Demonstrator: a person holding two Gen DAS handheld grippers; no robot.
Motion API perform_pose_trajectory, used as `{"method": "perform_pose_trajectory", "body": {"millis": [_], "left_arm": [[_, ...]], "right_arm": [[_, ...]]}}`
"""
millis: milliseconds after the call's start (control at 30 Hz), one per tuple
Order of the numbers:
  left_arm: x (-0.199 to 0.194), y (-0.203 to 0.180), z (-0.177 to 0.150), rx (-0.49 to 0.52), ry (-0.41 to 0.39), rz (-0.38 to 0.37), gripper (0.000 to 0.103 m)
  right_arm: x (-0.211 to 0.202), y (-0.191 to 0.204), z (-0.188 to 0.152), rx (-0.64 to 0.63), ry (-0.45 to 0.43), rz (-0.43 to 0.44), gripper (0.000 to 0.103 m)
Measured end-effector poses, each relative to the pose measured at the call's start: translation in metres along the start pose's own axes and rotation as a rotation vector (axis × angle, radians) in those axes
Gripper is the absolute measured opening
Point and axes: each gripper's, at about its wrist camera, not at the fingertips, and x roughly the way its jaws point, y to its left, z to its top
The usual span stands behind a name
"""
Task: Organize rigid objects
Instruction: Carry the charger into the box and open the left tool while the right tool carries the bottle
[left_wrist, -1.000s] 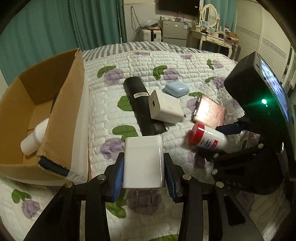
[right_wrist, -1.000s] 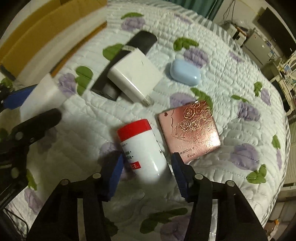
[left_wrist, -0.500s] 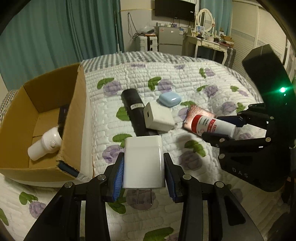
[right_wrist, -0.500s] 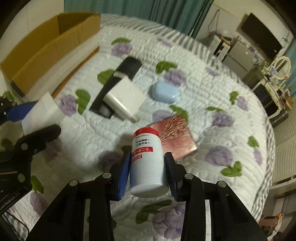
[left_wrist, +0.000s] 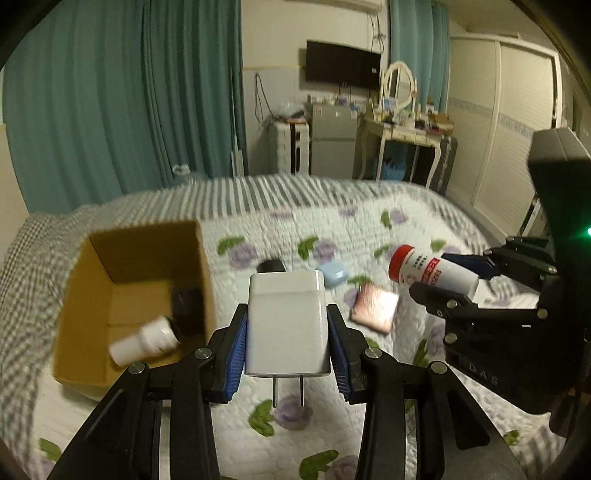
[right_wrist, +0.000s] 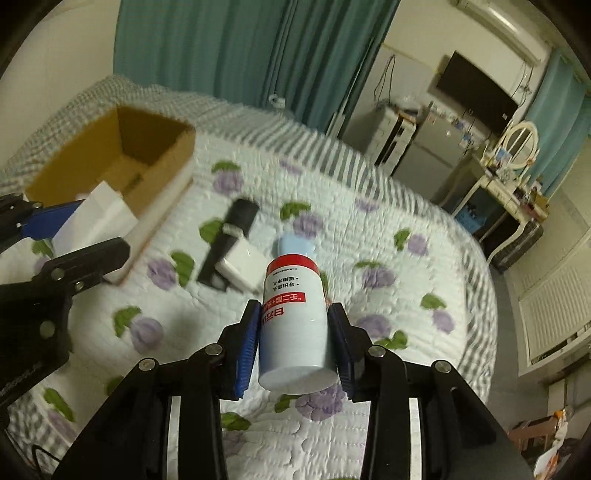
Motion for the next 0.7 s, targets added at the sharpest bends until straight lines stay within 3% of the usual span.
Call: {"method": "perform_pose_trajectory", "body": {"millis": [367, 533, 700], "left_arm": [[-0.049, 0.076, 0.046, -0.032, -0.099, 0.035, 0.041], [-0.046, 0.119, 0.053, -0.052, -0.1, 0.079, 0.041], [-0.019, 0.156, 0.05, -0.069, -0.064, 0.109, 0.041]], "right_arm": [[-0.071, 0.044, 0.068, -0.022, -0.158, 0.009, 0.037], [-0.074, 0.074, 0.098, -0.034, -0.197, 0.055, 0.037], [-0.053, 0.1, 0.123, -0.043, -0.201, 0.095, 0.037]]}}
